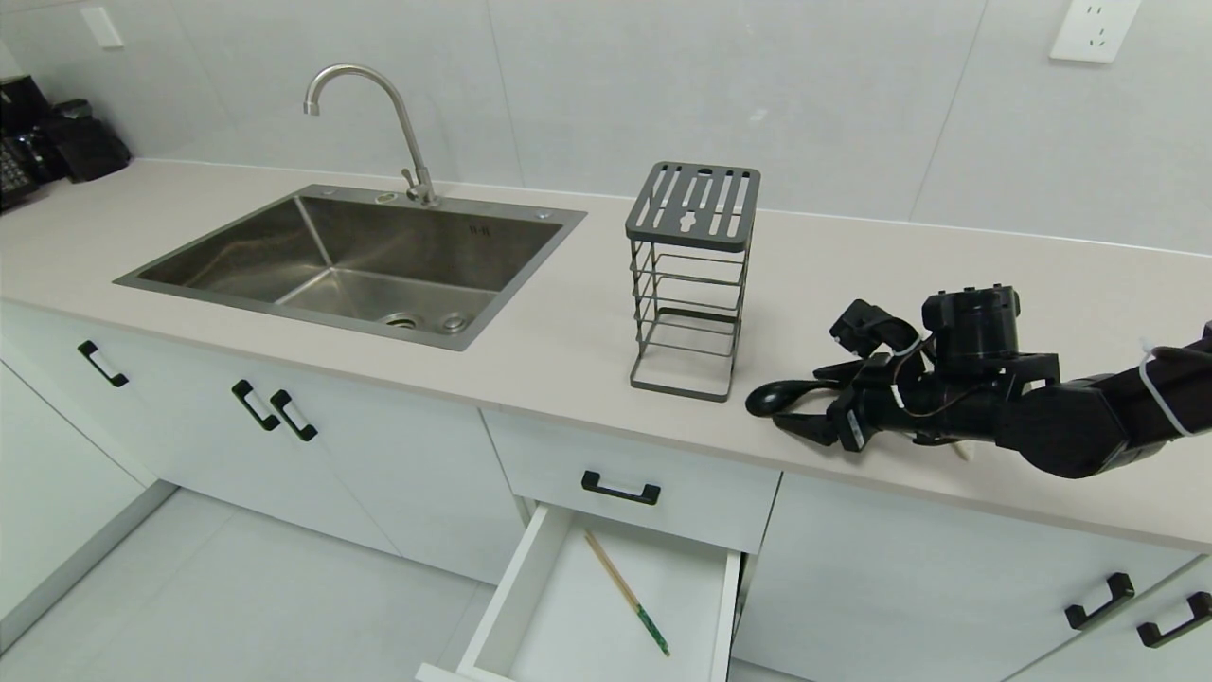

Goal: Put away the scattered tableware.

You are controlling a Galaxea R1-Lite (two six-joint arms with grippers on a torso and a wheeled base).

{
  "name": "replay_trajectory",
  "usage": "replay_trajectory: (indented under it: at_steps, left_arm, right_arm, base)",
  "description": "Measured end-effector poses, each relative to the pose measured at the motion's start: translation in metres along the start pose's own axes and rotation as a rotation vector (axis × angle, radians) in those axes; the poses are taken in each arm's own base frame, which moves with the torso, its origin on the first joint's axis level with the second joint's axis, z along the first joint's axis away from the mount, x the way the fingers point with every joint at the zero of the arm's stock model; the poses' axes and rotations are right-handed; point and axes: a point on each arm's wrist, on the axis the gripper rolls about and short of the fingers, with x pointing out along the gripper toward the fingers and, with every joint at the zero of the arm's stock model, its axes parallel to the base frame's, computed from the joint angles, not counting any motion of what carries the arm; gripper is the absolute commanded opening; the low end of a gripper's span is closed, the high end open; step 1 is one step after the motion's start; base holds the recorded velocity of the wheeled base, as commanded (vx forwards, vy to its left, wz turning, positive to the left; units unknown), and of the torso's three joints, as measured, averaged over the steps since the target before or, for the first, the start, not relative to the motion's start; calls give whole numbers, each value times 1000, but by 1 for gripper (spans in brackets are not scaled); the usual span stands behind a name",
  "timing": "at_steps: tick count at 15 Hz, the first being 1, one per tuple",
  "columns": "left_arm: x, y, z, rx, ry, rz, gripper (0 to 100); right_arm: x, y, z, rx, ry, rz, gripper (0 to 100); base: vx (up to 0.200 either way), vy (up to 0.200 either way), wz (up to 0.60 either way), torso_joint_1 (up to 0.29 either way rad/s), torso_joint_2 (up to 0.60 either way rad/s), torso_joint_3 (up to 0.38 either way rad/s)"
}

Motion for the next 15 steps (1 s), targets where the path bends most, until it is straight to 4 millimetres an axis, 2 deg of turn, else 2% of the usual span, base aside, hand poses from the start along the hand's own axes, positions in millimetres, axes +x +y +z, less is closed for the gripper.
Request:
replay_trajectory:
  at_steps: [4, 15]
  left_arm:
    - [0, 0, 0, 0, 0, 0, 100]
    - [0, 0, 0, 0, 0, 0, 100]
  right_arm:
    - [-4, 2, -3, -7, -5, -6, 0]
    - [-51, 32, -7, -39, -26, -6, 0]
  base:
    - [0, 0, 0, 0, 0, 0]
    - [0, 0, 0, 0, 0, 0]
